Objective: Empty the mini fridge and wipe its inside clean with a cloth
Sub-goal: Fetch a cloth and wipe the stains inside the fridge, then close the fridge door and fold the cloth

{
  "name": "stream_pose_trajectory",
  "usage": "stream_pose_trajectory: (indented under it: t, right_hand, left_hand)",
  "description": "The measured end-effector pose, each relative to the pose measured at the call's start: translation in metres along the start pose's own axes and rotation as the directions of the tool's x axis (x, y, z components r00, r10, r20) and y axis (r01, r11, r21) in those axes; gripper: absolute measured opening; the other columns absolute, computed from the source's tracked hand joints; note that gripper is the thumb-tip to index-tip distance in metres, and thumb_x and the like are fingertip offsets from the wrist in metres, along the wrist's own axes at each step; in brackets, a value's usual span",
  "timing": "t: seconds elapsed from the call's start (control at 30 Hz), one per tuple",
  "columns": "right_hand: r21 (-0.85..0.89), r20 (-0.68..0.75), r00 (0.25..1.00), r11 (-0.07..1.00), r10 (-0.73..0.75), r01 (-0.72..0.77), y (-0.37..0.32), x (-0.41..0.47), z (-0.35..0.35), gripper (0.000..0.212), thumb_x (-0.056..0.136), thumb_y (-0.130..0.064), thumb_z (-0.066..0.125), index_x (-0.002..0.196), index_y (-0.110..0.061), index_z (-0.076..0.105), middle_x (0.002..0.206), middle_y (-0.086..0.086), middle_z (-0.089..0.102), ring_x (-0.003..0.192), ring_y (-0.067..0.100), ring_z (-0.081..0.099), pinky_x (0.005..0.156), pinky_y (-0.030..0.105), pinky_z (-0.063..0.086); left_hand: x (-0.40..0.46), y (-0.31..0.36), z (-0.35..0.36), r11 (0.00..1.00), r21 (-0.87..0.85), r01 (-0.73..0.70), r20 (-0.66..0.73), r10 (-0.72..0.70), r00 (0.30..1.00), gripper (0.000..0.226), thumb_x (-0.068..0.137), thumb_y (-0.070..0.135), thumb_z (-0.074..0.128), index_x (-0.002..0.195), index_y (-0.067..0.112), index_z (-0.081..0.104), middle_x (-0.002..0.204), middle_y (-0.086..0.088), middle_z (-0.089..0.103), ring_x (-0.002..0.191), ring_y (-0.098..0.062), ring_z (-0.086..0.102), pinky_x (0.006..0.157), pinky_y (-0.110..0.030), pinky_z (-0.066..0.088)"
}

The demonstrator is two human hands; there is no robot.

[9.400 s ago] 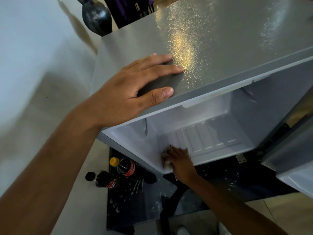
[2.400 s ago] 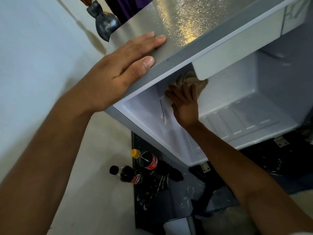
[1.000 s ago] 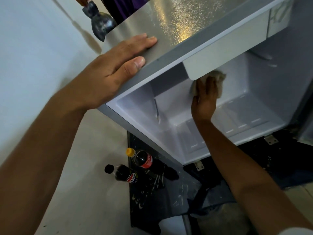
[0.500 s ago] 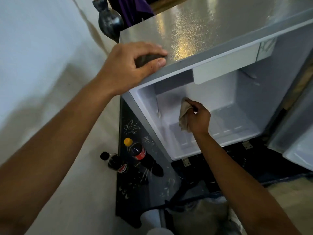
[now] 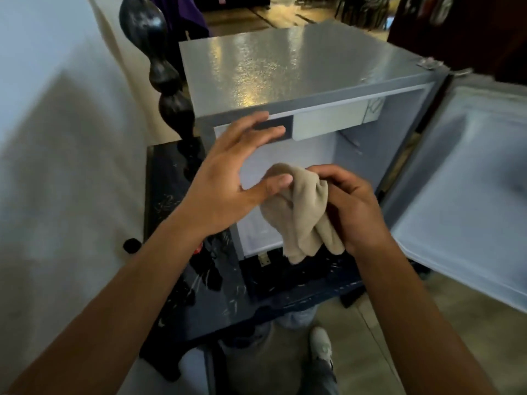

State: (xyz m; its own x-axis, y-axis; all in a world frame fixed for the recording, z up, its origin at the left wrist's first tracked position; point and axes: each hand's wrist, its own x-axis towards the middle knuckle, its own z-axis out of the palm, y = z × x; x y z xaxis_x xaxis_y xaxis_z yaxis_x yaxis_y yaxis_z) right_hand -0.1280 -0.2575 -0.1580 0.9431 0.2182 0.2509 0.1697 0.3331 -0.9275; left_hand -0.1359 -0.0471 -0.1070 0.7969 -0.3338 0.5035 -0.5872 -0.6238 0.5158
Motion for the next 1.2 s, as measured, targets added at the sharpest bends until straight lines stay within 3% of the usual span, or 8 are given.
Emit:
stream_pose_trajectory:
  t: [0.1, 0.2, 0.43, 0.7, 0.77, 0.9, 1.07, 1.2]
  right_hand:
    - [0.077, 0.039, 0.999, 0.997, 0.003, -0.006, -0.027, -0.020, 0.011, 0.020, 0.083, -0.013, 0.062, 0.089, -0.024, 0.078, 0.086, -0.002, 0.074, 0.079, 0.013, 0.067, 0.073, 0.026, 0.056]
    - [0.087, 0.073, 0.997, 0.996, 0.009, -0.015, -0.046, -0.030, 0.010, 0.024, 0.086, -0.012, 0.059, 0.090, -0.026, 0.078, 0.086, -0.003, 0.073, 0.078, 0.014, 0.065, 0.072, 0.027, 0.054]
    - [0.233, 0.084, 0.988, 0.961, 0.133, -0.149, -0.081, -0.046, -0.043, 0.029, 0.086, -0.017, 0.052, 0.104, -0.011, 0.074, 0.105, 0.011, 0.071, 0.098, 0.028, 0.061, 0.084, 0.039, 0.048]
    - [0.382, 0.096, 0.959, 0.880, 0.266, -0.282, -0.116, -0.098, -0.103, 0.047, 0.091, -0.043, 0.056, 0.117, -0.005, 0.066, 0.117, 0.013, 0.071, 0.109, 0.024, 0.067, 0.090, 0.034, 0.056]
    - [0.276, 0.046, 0.960, 0.920, 0.275, -0.277, -0.120, -0.113, -0.109, 0.039, 0.102, -0.036, 0.045, 0.109, -0.011, 0.074, 0.115, 0.015, 0.070, 0.101, 0.019, 0.070, 0.085, 0.031, 0.057]
    - [-0.205, -0.101, 0.994, 0.976, 0.046, -0.066, -0.123, -0.148, -0.116, 0.022, 0.088, -0.010, 0.071, 0.110, -0.009, 0.069, 0.100, 0.007, 0.070, 0.091, 0.020, 0.067, 0.078, 0.032, 0.055]
    - [-0.277, -0.238, 0.965, 0.960, -0.110, 0.041, -0.140, -0.191, -0.114, 0.016, 0.088, -0.012, 0.074, 0.103, -0.006, 0.073, 0.096, 0.008, 0.074, 0.090, 0.021, 0.070, 0.075, 0.028, 0.056]
    - [-0.355, -0.323, 0.935, 0.935, -0.145, 0.023, -0.144, -0.230, -0.111, 0.018, 0.087, -0.017, 0.074, 0.102, -0.008, 0.076, 0.100, 0.007, 0.077, 0.093, 0.020, 0.072, 0.077, 0.026, 0.056]
  left_hand:
    - [-0.006, 0.013, 0.002, 0.974, -0.216, 0.063, 0.114, -0.039, 0.993, 0.053, 0.092, 0.042, 0.071, 0.138, 0.018, 0.060, 0.153, 0.001, 0.047, 0.140, -0.012, 0.047, 0.113, -0.037, 0.044]
    - [-0.013, 0.027, 0.003, 0.928, -0.369, 0.045, 0.045, -0.030, 0.999, 0.031, 0.091, 0.037, 0.069, 0.116, 0.018, 0.070, 0.127, 0.001, 0.066, 0.119, -0.020, 0.064, 0.100, -0.039, 0.054]
    - [-0.008, 0.078, 0.027, 0.903, -0.427, 0.055, -0.106, -0.110, 0.988, 0.003, 0.090, 0.041, 0.070, 0.090, 0.039, 0.068, 0.081, 0.017, 0.068, 0.072, 0.002, 0.061, 0.064, -0.011, 0.048]
    - [0.003, 0.128, 0.084, 0.911, -0.405, 0.083, -0.122, -0.144, 0.982, 0.012, 0.086, 0.049, 0.067, 0.087, 0.038, 0.067, 0.082, 0.013, 0.071, 0.072, -0.001, 0.064, 0.062, -0.010, 0.047]
    - [0.002, 0.136, 0.093, 0.914, -0.396, 0.083, -0.095, -0.131, 0.987, 0.013, 0.085, 0.051, 0.068, 0.087, 0.038, 0.068, 0.081, 0.011, 0.071, 0.071, -0.005, 0.065, 0.061, -0.011, 0.047]
    - [-0.001, 0.150, 0.105, 0.895, -0.445, 0.038, 0.037, -0.023, 0.999, 0.009, 0.083, 0.049, 0.070, 0.091, 0.044, 0.070, 0.084, 0.013, 0.072, 0.073, -0.005, 0.066, 0.062, -0.008, 0.049]
    - [-0.011, 0.158, 0.112, 0.872, -0.489, -0.010, 0.213, 0.131, 0.968, 0.030, 0.080, 0.059, 0.071, 0.109, 0.051, 0.069, 0.104, 0.014, 0.072, 0.098, -0.005, 0.068, 0.077, -0.006, 0.048]
    - [-0.024, 0.167, 0.128, 0.813, -0.582, 0.015, 0.236, 0.151, 0.960, 0.032, 0.077, 0.069, 0.070, 0.097, 0.045, 0.071, 0.093, 0.011, 0.069, 0.085, -0.004, 0.066, 0.072, -0.007, 0.047]
